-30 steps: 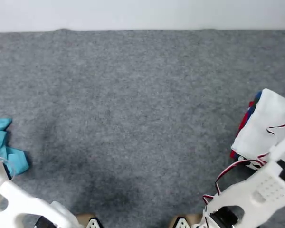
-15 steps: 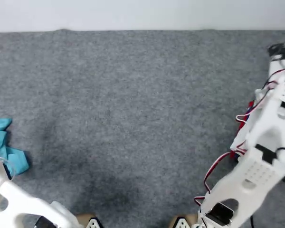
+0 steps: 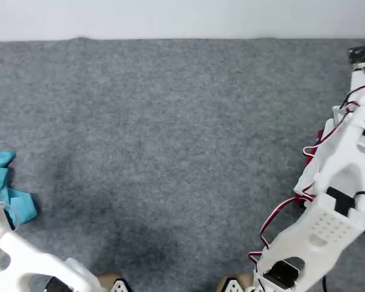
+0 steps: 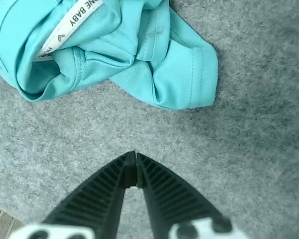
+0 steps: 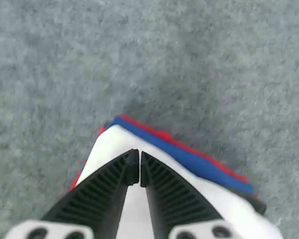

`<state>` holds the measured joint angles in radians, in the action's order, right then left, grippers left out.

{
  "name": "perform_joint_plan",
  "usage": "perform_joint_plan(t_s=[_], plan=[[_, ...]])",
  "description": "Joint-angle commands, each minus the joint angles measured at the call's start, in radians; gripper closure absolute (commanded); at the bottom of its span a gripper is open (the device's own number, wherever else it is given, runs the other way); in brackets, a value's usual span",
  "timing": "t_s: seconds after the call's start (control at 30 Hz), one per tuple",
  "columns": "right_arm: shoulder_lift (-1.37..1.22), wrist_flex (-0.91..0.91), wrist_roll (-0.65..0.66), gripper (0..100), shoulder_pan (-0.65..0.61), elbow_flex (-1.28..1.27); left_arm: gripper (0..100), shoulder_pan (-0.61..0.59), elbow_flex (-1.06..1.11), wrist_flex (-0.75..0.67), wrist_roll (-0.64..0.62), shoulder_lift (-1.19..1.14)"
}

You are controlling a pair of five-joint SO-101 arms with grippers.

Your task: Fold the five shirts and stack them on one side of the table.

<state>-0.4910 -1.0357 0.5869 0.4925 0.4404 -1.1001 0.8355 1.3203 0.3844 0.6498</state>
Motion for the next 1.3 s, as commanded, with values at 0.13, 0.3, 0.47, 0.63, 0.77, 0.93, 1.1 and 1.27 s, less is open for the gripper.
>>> perform_joint_plan(t_s=[0.13,0.3,0.47,0.63,0.77,0.93,1.1,1.27], plan=[[-0.182,0.143,-0.005,98.8,-0.073,0.031,99,0.008,-0.002,-0.009,0.003,0.023],[-0.193,0.147,-0.005,98.8,-0.111,0.031,99,0.008,-0.002,-0.009,0.003,0.023],[-0.065,0.102,-0.005,98.8,-0.064,0.031,99,0.008,-0.002,-0.009,0.003,0.023],[0.07,0.044,-0.005,98.8,0.045,0.031,99,0.008,0.004,-0.009,0.003,0.023],[0.107,0.012,-0.003,98.8,0.157,0.031,99,0.008,0.035,-0.014,0.005,0.023],[0.004,0.042,0.12,98.7,0.271,0.026,99,0.008,0.041,-0.012,0.005,0.023],[-0.145,0.117,0.14,98.8,0.331,0.037,99,0.008,0.035,-0.011,0.005,0.023],[-0.024,0.041,0.089,98.8,0.318,0.043,99,0.008,0.036,-0.011,0.005,0.023]])
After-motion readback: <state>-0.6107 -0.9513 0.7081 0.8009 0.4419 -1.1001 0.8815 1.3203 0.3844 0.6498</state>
